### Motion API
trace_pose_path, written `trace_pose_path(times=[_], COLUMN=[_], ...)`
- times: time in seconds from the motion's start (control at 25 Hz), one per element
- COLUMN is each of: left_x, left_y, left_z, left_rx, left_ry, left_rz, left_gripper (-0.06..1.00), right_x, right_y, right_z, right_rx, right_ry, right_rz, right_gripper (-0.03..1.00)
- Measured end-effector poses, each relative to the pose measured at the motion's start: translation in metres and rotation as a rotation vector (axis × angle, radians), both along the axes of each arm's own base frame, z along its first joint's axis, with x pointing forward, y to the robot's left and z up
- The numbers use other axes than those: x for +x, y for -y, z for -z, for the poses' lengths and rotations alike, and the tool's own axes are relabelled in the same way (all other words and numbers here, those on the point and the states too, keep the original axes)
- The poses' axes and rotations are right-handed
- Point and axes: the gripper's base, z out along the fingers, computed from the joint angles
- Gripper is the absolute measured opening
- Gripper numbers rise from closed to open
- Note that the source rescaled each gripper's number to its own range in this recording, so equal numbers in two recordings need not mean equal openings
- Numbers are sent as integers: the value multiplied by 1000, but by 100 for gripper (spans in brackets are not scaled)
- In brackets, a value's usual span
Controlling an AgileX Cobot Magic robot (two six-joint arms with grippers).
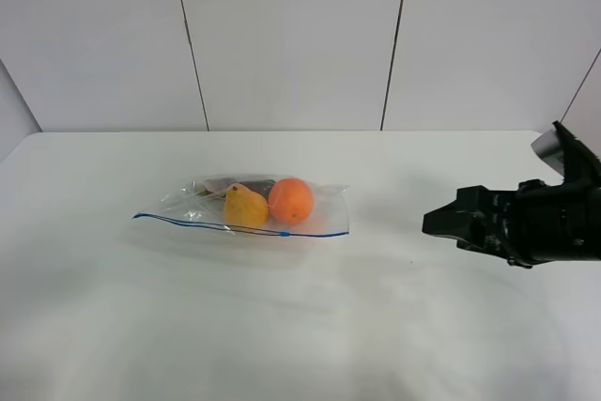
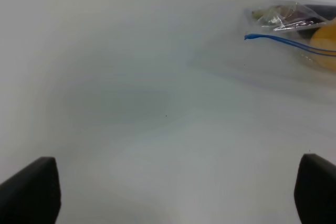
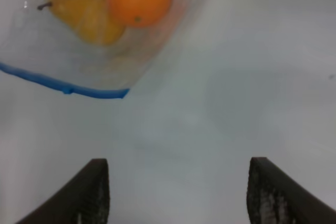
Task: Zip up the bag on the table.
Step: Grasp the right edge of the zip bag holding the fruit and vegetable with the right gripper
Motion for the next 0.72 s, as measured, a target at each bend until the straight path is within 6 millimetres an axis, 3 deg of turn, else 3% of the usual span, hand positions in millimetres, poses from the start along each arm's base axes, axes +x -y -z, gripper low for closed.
trace_pose_path(times=[0.4, 0.72], left_x=[0, 0], left_y=[0, 0], left_z=[0, 0], left_rx=[0, 0], left_ry=[0, 0], left_rz=[0, 0], left_gripper=[100, 100], right_x=[60, 73], right_y=[-24, -27], right_z=[23, 62], right_rx=[258, 311], right_ry=[-146, -291], right_rz=[-82, -60], right_gripper=[65, 64])
